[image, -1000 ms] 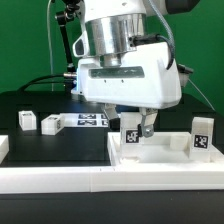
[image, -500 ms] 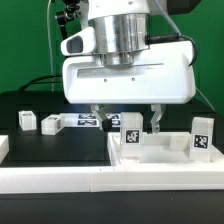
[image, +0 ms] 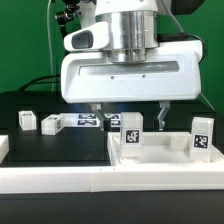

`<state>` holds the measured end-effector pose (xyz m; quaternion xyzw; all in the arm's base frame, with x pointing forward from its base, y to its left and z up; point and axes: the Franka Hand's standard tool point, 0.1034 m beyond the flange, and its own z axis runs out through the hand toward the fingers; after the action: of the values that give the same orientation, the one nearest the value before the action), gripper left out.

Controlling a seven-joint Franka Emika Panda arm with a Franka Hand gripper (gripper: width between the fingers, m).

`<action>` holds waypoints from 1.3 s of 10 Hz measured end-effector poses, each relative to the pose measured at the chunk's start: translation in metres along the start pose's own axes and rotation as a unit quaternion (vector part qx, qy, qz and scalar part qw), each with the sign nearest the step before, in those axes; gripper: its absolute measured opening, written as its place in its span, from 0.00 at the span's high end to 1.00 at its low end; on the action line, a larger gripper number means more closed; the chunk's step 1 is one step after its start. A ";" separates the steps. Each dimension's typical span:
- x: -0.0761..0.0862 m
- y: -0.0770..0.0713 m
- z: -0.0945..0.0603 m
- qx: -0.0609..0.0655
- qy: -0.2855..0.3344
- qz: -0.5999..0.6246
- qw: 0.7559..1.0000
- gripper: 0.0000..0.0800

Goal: Assemble square table

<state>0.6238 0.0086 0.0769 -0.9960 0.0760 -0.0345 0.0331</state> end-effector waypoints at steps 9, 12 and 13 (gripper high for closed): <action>0.000 0.002 0.000 -0.004 0.000 -0.098 0.995 0.64; 0.000 0.003 0.000 0.000 0.001 -0.014 1.000 0.64; 0.000 0.003 0.000 0.001 0.001 0.049 0.999 0.64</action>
Offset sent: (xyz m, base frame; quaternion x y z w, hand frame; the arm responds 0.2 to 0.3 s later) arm 0.0020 -0.0010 0.0048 0.0034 -0.0038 -0.1953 0.9807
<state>0.6235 0.0054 0.0763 -0.9910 0.1243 -0.0337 0.0359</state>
